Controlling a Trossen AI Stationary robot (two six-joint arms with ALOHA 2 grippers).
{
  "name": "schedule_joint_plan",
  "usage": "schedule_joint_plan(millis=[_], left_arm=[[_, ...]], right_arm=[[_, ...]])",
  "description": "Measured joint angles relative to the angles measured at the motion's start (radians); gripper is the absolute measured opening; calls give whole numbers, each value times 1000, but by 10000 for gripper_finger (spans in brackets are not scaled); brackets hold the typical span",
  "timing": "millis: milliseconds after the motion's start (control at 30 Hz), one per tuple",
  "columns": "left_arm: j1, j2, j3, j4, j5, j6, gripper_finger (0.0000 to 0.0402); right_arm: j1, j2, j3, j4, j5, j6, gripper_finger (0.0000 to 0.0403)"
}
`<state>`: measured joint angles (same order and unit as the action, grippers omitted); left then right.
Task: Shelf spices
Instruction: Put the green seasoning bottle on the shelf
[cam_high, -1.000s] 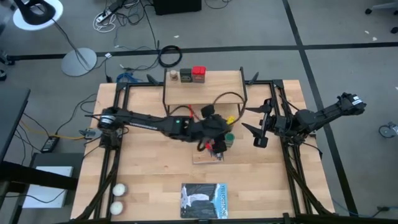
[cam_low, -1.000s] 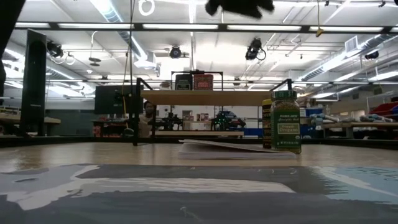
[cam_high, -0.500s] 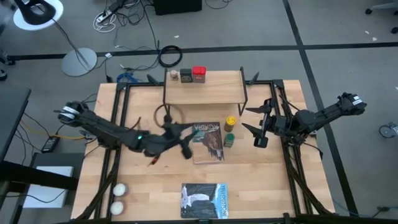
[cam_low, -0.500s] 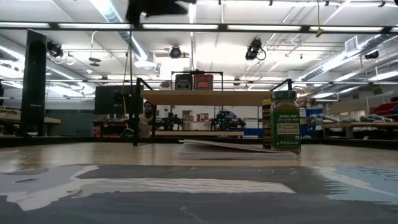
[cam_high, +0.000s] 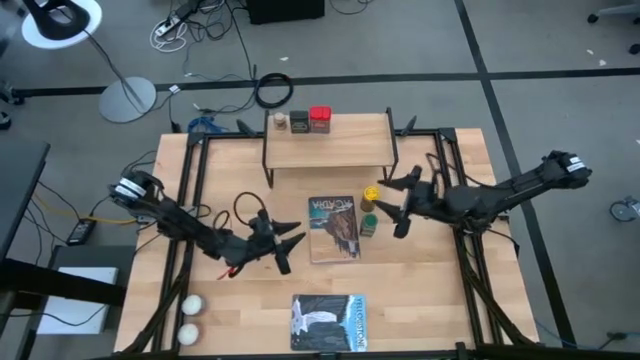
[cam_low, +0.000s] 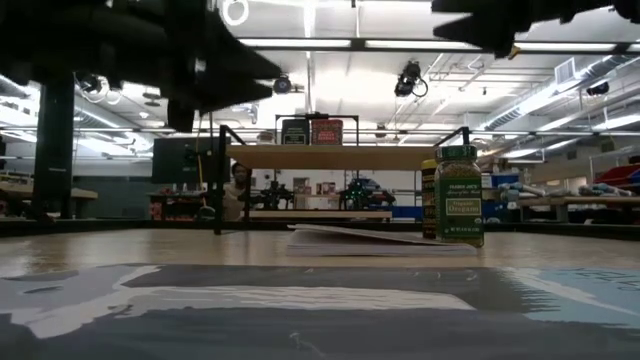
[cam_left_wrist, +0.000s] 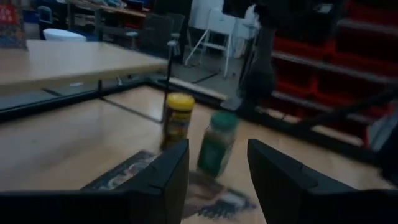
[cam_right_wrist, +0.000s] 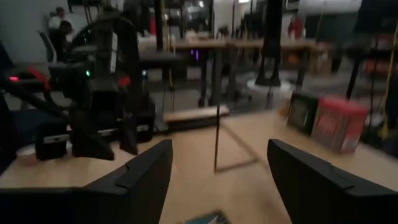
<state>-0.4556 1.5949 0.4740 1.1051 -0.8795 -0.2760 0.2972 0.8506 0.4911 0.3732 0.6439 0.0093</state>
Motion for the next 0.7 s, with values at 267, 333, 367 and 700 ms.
schedule_joint_plan(millis=[267, 333, 367, 700], left_arm=[[-10, 127, 0, 81, 55, -24, 167], [-32, 160, 1, 155, 70, -45, 167], [-48, 173, 0, 195, 83, -46, 167], [-135, 235, -2, 243, -36, 19, 167]], right_arm=[[11, 167, 0, -34, -1, 195, 264], [16, 194, 0, -36, 0, 224, 264], [20, 203, 0, -42, 0, 239, 263], [104, 224, 0, -240, 67, 406, 266]])
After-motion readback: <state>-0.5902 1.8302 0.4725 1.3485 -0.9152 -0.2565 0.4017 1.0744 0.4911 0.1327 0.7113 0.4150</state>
